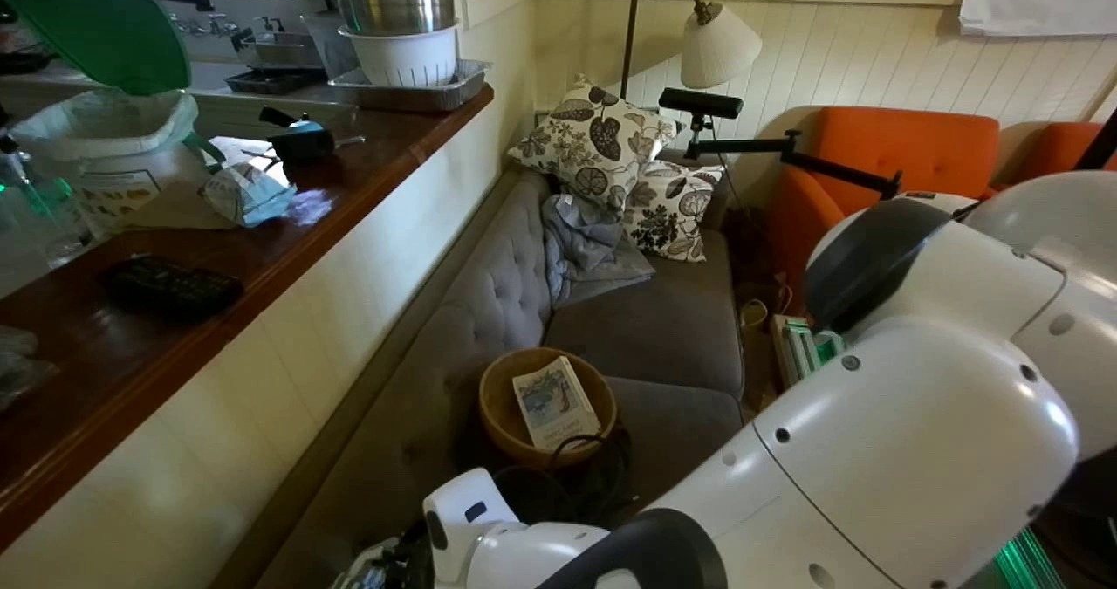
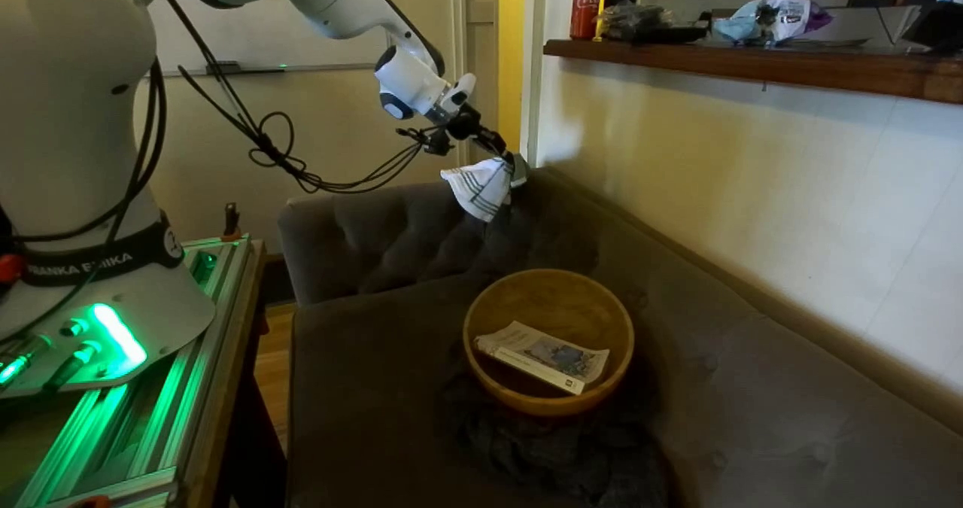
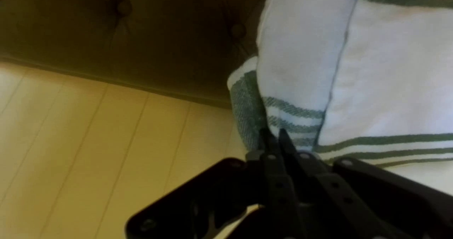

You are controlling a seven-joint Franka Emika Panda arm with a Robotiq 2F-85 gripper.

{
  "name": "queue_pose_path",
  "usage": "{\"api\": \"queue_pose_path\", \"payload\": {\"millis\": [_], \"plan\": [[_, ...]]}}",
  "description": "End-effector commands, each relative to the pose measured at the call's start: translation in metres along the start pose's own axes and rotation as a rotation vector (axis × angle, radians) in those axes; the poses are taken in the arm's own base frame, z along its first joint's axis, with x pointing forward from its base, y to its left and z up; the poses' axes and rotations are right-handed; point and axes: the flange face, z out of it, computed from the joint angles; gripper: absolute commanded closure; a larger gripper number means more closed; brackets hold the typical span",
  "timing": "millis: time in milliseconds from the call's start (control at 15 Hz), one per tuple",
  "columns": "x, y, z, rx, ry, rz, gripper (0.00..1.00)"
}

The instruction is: Fold the white and green towel in half from right to left.

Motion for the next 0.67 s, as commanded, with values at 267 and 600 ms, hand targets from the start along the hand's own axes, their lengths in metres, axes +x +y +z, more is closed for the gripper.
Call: {"api": "queue_pose_path", "payload": {"millis": [267, 600], "plan": [[0.004, 0.022, 0.000, -0.156, 0.004, 0.007, 0.99], [0.004, 0.030, -0.002, -0.225, -0.005, 0.004, 0.99]]}}
